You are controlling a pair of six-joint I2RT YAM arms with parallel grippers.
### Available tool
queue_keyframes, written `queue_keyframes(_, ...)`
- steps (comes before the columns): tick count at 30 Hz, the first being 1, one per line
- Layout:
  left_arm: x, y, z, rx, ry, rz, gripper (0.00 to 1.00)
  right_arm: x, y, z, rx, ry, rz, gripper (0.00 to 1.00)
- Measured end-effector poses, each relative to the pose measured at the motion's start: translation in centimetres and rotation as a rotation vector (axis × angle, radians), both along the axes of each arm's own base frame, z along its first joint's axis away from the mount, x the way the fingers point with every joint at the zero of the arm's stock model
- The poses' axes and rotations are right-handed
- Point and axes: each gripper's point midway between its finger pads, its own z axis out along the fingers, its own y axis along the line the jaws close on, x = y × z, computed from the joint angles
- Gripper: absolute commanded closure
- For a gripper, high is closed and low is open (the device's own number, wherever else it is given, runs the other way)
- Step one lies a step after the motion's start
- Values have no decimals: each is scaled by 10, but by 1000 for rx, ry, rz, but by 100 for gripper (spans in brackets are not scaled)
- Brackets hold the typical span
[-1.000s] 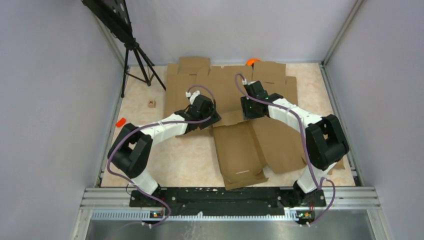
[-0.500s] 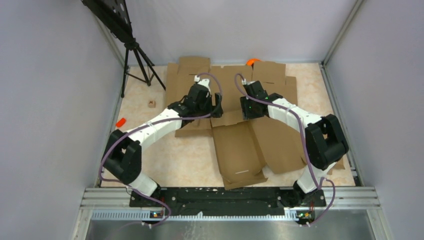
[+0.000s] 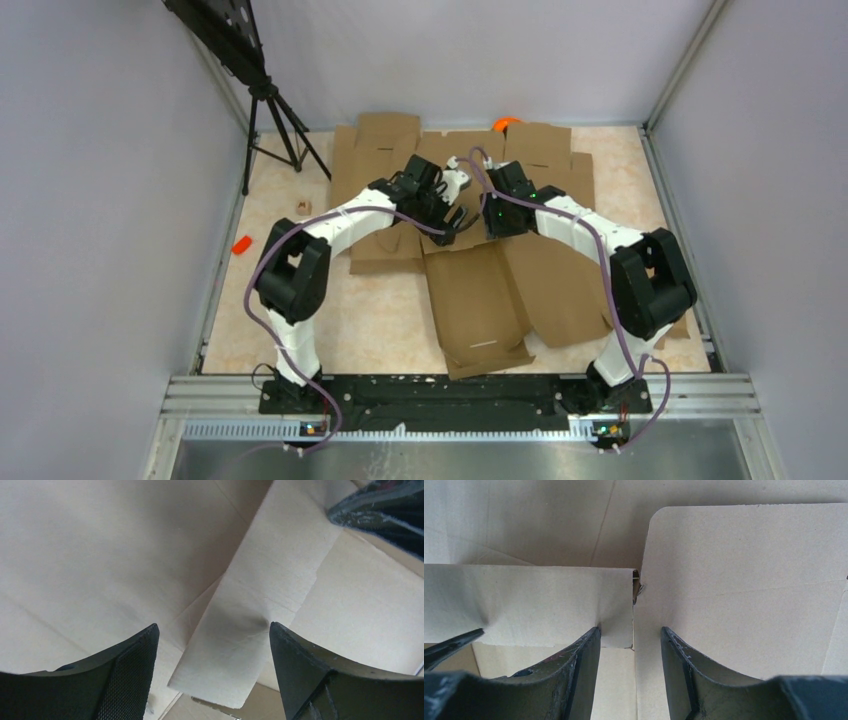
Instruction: Fold the paper box
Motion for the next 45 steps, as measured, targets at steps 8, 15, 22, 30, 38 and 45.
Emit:
queue_keyframes(8, -7, -6, -15, -44, 126, -151, 33, 0, 0, 0, 1, 1, 1, 53)
queue_keyframes(15, -12, -8, -24, -27, 160, -165, 47, -1, 2, 0, 8, 4, 6, 52)
queue_keyframes(22, -13, -10, -29, 39, 109, -152, 62, -1, 4, 0, 17, 7, 11, 48)
queue_keyframes(30, -14, -9, -30, 78, 3, -114, 62, -1, 5, 0, 35, 3, -2, 56)
queue_keyframes(38, -13, -10, -31, 130, -60, -103, 62, 1, -1, 0, 53, -4, -24, 63)
queue_keyframes(45, -17, -12, -31, 161, -115, -104, 60, 3, -3, -1, 45, -6, -31, 67)
